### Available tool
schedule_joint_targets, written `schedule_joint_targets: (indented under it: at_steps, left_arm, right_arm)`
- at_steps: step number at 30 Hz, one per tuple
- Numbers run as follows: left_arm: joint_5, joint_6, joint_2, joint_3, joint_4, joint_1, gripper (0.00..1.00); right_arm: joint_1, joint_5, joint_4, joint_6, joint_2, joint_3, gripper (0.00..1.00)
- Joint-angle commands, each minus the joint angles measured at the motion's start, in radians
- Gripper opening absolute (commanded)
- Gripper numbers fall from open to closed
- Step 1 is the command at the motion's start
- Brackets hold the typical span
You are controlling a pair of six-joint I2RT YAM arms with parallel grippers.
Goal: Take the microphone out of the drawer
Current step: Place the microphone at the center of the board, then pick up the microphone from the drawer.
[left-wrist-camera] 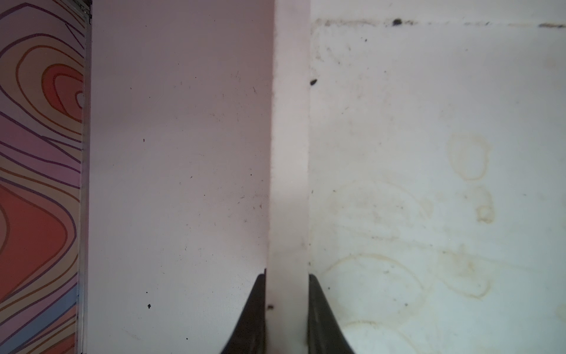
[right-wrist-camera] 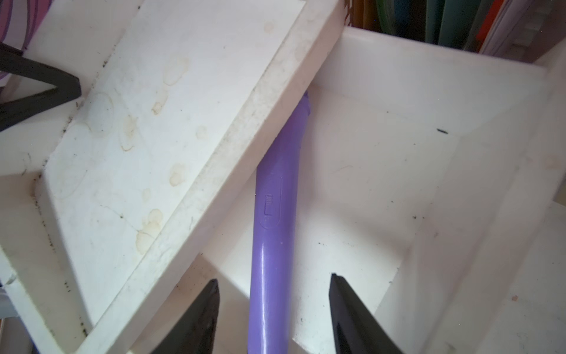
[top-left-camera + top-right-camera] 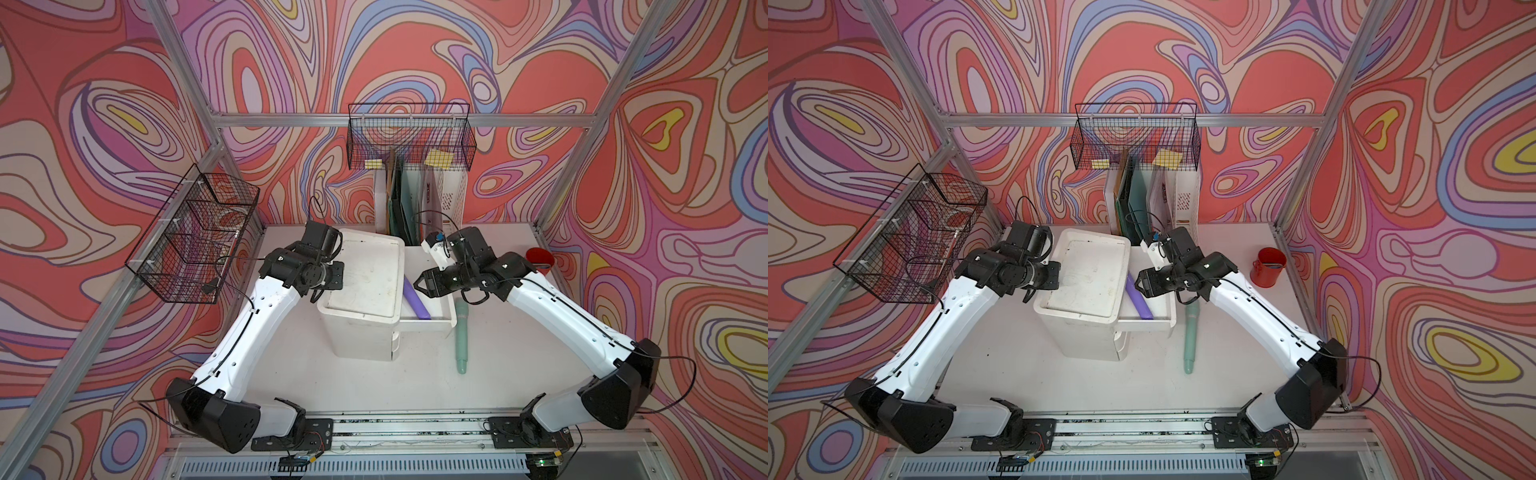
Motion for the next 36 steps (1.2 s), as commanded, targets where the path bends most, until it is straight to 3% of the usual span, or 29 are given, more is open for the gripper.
schedule_joint_targets:
  at_steps: [1, 19, 30, 36]
  left_arm:
    - [-0.079, 0.000, -0.011, 0.001, 0.020, 0.011, 0.00]
    - [-0.072, -0.004, -0.009, 0.000, 0.025, 0.012, 0.00]
    - [-0.073, -0.006, -0.008, 0.000, 0.026, 0.011, 0.00]
    - [-0.073, -0.006, -0.009, -0.001, 0.027, 0.011, 0.00]
  right_arm:
    - [0.023, 0.030, -0.016, -0.026, 0.043, 0.036, 0.57]
    - [0.113, 0.213, -0.078, -0.082, 0.204, 0.135, 0.56]
    - [0.148, 0.296, -0.073, -0.004, 0.243, 0.132, 0.53]
    - [0.157, 0.326, -0.071, 0.033, 0.241, 0.101, 0.44]
